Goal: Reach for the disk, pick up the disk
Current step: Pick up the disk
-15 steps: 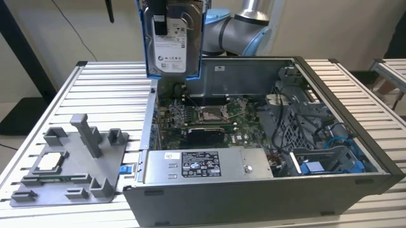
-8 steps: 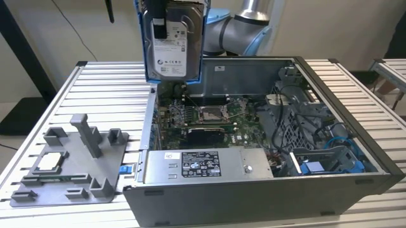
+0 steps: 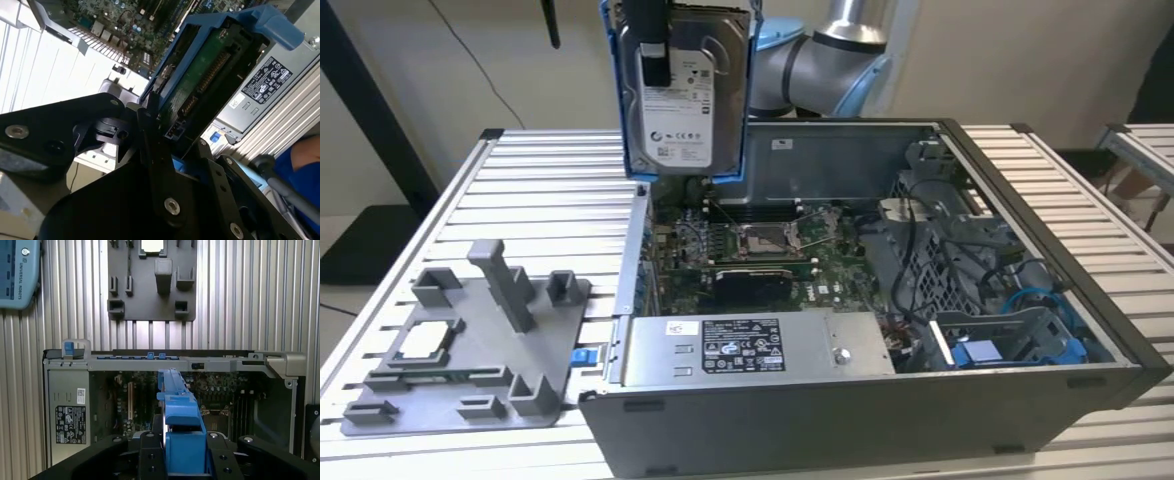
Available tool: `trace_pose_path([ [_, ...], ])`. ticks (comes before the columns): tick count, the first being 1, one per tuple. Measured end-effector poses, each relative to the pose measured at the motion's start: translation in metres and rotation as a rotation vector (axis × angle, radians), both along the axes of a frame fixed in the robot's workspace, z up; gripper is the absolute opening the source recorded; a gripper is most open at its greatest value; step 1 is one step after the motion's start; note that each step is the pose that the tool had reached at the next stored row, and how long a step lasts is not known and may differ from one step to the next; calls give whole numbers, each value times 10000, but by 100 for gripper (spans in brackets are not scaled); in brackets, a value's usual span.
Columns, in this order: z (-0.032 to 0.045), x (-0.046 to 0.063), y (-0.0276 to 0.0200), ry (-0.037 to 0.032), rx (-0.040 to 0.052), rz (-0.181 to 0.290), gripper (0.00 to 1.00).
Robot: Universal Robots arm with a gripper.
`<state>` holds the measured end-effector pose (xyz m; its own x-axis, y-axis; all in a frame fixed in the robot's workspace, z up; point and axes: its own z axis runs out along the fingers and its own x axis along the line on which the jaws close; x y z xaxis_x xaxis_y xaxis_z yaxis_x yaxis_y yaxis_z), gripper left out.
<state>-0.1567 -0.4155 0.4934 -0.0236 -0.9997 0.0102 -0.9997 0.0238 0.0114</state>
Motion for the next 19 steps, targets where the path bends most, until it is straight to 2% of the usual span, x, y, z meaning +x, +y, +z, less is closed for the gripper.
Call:
trace_pose_path([
  [14,0,0,-9,0,0,2,0],
  [17,1,0,-37,2,-2,2,0],
  [19,-1,0,-81,-2,3,2,0],
])
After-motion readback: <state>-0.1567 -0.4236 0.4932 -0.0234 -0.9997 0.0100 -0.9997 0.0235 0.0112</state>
